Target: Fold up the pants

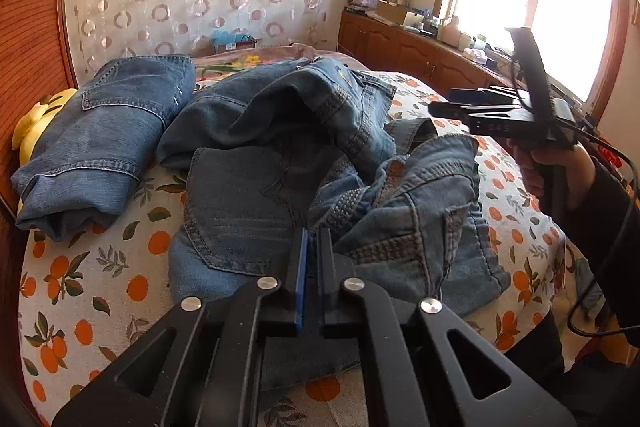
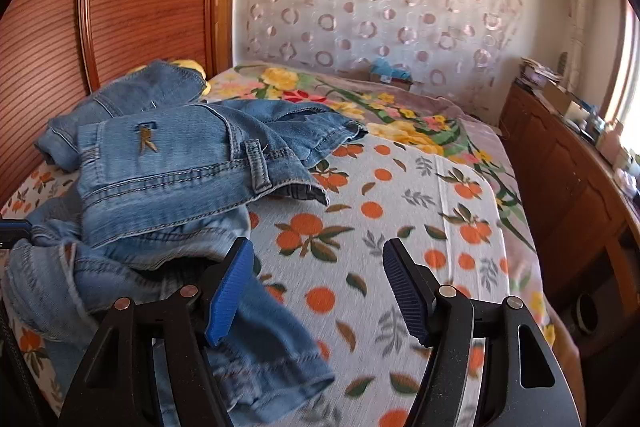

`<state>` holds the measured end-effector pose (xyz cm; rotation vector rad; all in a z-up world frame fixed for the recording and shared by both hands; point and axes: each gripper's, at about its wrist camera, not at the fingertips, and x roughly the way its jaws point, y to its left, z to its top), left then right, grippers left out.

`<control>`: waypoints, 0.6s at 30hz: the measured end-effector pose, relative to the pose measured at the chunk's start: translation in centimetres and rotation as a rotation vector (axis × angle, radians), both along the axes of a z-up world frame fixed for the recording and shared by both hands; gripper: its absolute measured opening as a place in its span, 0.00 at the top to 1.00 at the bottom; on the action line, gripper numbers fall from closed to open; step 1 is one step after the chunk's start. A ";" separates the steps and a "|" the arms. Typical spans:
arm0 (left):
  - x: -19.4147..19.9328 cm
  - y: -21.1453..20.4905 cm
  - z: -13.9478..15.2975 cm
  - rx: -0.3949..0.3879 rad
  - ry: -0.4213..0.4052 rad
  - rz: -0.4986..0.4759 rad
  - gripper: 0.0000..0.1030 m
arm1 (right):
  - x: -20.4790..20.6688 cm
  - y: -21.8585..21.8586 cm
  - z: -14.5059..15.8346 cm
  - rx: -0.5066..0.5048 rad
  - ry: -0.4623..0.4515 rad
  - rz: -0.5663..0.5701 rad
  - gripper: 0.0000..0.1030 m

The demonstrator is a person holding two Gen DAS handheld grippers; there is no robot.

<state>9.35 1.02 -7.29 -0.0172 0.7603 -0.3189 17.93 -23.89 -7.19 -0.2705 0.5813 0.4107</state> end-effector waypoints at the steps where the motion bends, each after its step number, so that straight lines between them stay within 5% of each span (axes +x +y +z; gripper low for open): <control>1: 0.3 0.0 0.1 -0.005 0.005 0.003 0.85 | 0.7 0.2 0.0 -0.013 0.007 0.012 0.32; 7: 1.7 0.2 0.5 -0.067 0.024 -0.007 0.55 | 3.8 1.7 -0.6 -0.077 0.009 0.066 0.31; 15: 2.7 -0.8 -1.2 -0.100 0.076 -0.057 0.56 | 6.1 2.9 -0.9 -0.105 -0.007 0.145 0.31; 18: 2.4 -1.2 -1.7 -0.115 0.091 -0.077 0.66 | 6.9 2.7 -1.0 -0.110 0.004 0.177 0.31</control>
